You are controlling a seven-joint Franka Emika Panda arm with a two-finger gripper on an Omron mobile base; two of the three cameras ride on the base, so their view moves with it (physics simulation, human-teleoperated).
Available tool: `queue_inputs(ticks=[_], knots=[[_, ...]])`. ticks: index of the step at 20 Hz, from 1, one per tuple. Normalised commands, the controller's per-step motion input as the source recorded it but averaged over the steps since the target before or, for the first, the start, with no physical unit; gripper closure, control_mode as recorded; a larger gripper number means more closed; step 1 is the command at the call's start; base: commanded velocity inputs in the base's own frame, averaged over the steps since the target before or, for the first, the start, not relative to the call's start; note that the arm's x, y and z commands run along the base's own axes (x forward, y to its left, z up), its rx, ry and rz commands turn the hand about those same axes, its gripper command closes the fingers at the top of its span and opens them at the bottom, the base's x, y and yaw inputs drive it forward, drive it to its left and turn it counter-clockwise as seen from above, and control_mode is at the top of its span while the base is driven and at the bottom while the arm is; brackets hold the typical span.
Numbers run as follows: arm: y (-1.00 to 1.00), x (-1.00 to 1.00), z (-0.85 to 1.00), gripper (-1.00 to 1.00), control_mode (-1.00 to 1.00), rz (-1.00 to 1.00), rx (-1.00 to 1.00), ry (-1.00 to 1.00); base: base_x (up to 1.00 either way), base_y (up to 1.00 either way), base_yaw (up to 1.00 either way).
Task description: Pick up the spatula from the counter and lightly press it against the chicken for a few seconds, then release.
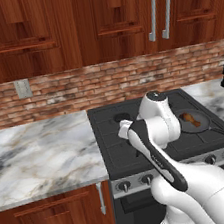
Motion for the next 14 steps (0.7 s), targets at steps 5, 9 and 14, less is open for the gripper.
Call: queue_inputs(ticks=[5,9,14], knots=[[-0.24,0.0,0.0,1.0,-1.0,-0.08,0.0,0.0,0.0,0.0,0.0],[-0.24,0.0,0.0,1.0,-1.0,-0.06,0.0,0.0,0.0,0.0,0.0],[-0.28,0.01,0.0,1.0,-1.0,-0.07,0.0,0.0,0.0,0.0,0.0]])
